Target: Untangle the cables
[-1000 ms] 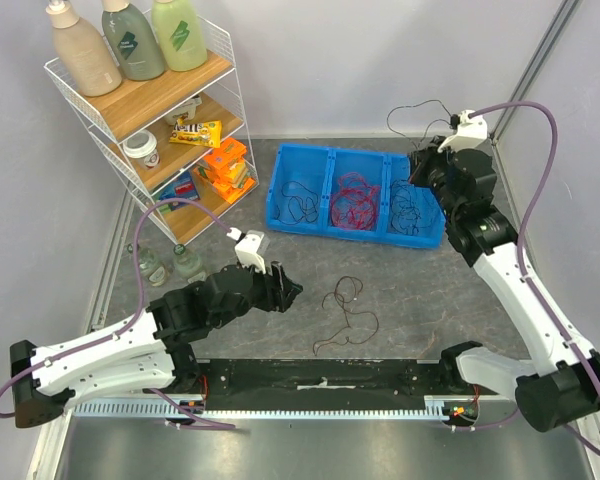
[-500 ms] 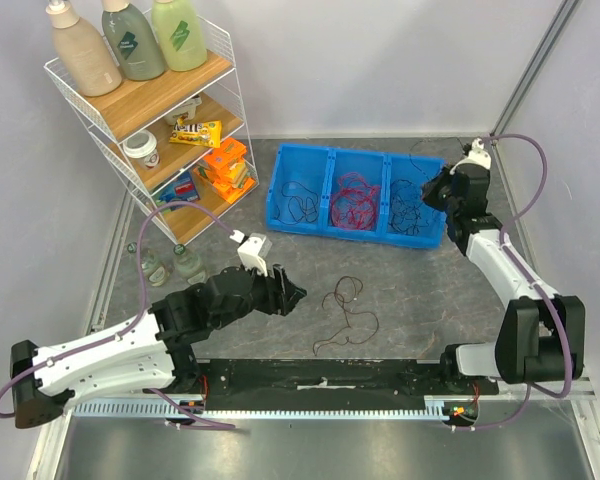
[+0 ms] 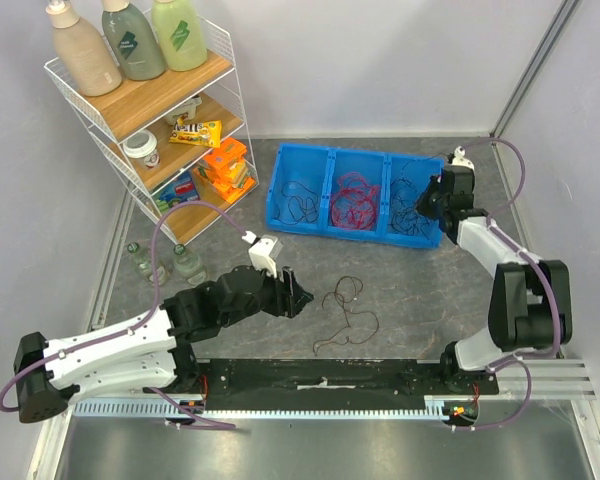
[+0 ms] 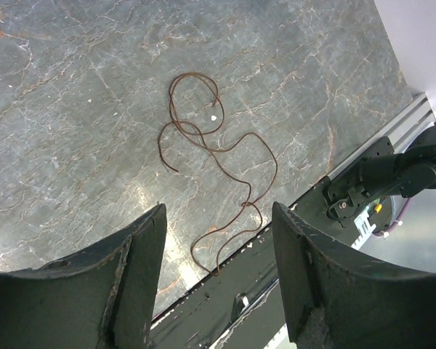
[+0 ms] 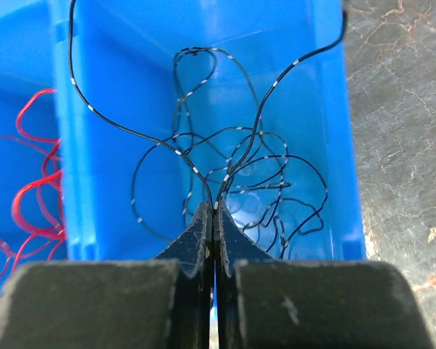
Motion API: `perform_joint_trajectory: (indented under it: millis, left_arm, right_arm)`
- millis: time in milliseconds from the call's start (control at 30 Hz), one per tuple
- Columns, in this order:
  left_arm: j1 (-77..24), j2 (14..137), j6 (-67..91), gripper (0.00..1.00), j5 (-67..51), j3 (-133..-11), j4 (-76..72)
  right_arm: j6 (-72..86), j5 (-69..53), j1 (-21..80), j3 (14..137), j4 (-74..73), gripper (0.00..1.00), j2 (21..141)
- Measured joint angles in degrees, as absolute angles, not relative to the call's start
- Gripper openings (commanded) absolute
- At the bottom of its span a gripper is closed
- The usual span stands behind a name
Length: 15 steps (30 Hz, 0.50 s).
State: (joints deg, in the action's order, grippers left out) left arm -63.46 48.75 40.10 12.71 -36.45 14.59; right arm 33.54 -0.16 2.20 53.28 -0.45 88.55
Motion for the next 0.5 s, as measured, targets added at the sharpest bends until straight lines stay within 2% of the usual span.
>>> perform_joint_trajectory:
  millis: [133, 367, 500]
  left_arm:
    - [-63.5, 49.1, 40.1, 0.66, 12.3, -36.4, 14.4]
    - [-63.4, 52.1, 40.1, 0.66, 12.3, -36.6, 13.1]
    - [-63.4, 54.7, 40.1, 0.66, 11.7, -37.3, 13.1]
  right_arm:
    - [32.0, 2.0, 5.1, 53.5, -4.1, 0.00, 81.8]
    - [30.0, 6.7, 17.5, 56.5, -7.0, 0.00, 63.4]
    - [29.8, 8.6, 17.5, 59.1, -6.9, 0.00, 62.4]
